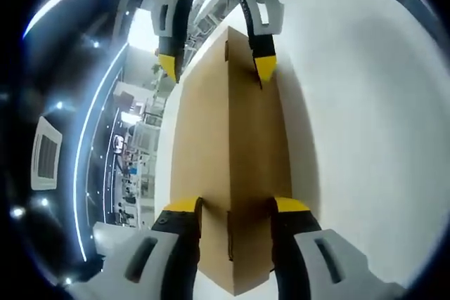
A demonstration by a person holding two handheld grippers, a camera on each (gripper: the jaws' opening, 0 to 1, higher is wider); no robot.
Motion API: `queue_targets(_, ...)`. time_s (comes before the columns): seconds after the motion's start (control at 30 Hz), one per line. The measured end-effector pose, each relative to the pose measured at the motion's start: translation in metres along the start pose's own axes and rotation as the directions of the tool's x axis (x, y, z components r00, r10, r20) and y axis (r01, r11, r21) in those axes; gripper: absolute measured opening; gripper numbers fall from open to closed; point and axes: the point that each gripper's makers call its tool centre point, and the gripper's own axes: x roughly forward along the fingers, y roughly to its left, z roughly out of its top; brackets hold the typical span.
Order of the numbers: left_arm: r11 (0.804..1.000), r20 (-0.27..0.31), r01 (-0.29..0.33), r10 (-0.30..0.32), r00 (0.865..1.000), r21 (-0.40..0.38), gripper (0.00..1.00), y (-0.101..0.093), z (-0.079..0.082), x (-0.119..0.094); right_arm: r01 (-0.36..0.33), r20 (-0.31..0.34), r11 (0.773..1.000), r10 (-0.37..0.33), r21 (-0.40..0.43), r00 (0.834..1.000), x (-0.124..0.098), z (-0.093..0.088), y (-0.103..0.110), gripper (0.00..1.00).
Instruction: Operate the shoe box by opening the lid, removing the specified soft item, and placing it in the target area until the item is outside and the box remains undamaged.
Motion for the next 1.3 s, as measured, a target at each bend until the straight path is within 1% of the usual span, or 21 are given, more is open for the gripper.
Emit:
queue_targets(0.1,1.000,-0.001,-0.004,0.004,1.000,-0.011,0.38,0.000,0.000,0.000,-0.008,0.012,0.999,0.009,-0.048,1.000,-0.001,0.003,0.002,0.64)
queue_targets(0.23,1.000,0.001,-0.005,0.005,1.000,-0.022,0.38,0.001,0.001,0.000,-0.012,0.026,0.995,0.015,-0.104,1.000,-0.003,0.008,0.009,0.56)
queue_targets(0.37,1.000,-0.001,-0.010,0.010,1.000,-0.021,0.38,0.000,0.000,0.001,-0.022,0.039,0.991,0.027,-0.129,0.999,-0.005,0.012,0.016,0.46)
queue_targets(0.47,1.000,-0.004,-0.010,0.010,1.000,-0.022,0.38,0.000,0.000,0.001,-0.027,0.047,0.987,0.035,-0.161,0.998,-0.003,0.014,0.020,0.42)
queue_targets(0.53,1.000,-0.004,-0.011,0.011,1.000,-0.021,0.38,0.000,0.000,0.001,-0.031,0.045,0.986,0.038,-0.162,0.998,-0.002,0.015,0.021,0.40)
queue_targets(0.83,0.999,-0.011,-0.026,0.025,1.000,-0.027,0.39,0.000,-0.001,0.001,-0.025,0.049,0.988,0.033,-0.153,0.998,-0.002,0.016,0.021,0.39)
queue_targets(0.97,1.000,-0.003,-0.023,0.023,1.000,-0.013,0.39,0.001,-0.001,0.001,-0.027,0.053,0.989,0.035,-0.145,0.998,-0.002,0.016,0.022,0.39)
queue_targets(1.0,1.000,0.002,-0.015,0.015,1.000,0.021,0.41,0.001,-0.002,0.001,-0.027,0.055,0.990,0.035,-0.141,0.998,-0.002,0.016,0.022,0.39)
queue_targets(1.03,0.997,0.002,-0.012,0.012,1.000,0.075,0.42,0.000,-0.004,0.001,-0.026,0.054,0.990,0.034,-0.139,0.998,-0.002,0.016,0.022,0.39)
queue_targets(1.07,0.996,-0.019,-0.012,0.013,1.000,0.084,0.46,-0.004,-0.010,0.002,-0.026,0.052,0.990,0.033,-0.140,0.998,-0.002,0.016,0.022,0.39)
queue_targets(1.1,0.998,-0.013,-0.005,0.006,1.000,0.065,0.51,-0.006,-0.011,0.003,-0.025,0.051,0.990,0.033,-0.140,0.998,-0.002,0.016,0.022,0.39)
queue_targets(1.13,1.000,-0.021,0.003,-0.002,1.000,0.031,0.53,-0.008,-0.015,0.003,-0.025,0.049,0.990,0.032,-0.139,0.998,-0.002,0.016,0.022,0.39)
queue_targets(1.17,1.000,-0.020,-0.009,0.010,1.000,0.024,0.52,-0.006,-0.016,0.003,-0.024,0.049,0.990,0.031,-0.139,0.998,-0.002,0.016,0.022,0.39)
queue_targets(1.2,0.999,-0.012,-0.020,0.020,1.000,0.028,0.46,-0.003,-0.015,0.001,-0.024,0.048,0.990,0.031,-0.138,0.998,-0.002,0.016,0.022,0.39)
queue_targets(1.23,0.999,-0.013,-0.034,0.035,0.999,0.028,0.45,0.004,-0.014,-0.001,-0.024,0.050,0.990,0.031,-0.137,0.998,-0.002,0.016,0.022,0.39)
queue_targets(1.27,0.999,-0.007,-0.018,0.018,1.000,-0.032,0.44,0.002,-0.011,-0.001,-0.026,0.050,0.991,0.033,-0.135,0.998,-0.002,0.017,0.022,0.39)
queue_targets(1.3,0.999,-0.016,-0.012,0.012,1.000,-0.048,0.44,0.001,-0.012,-0.002,-0.026,0.050,0.990,0.033,-0.135,0.998,-0.002,0.017,0.022,0.39)
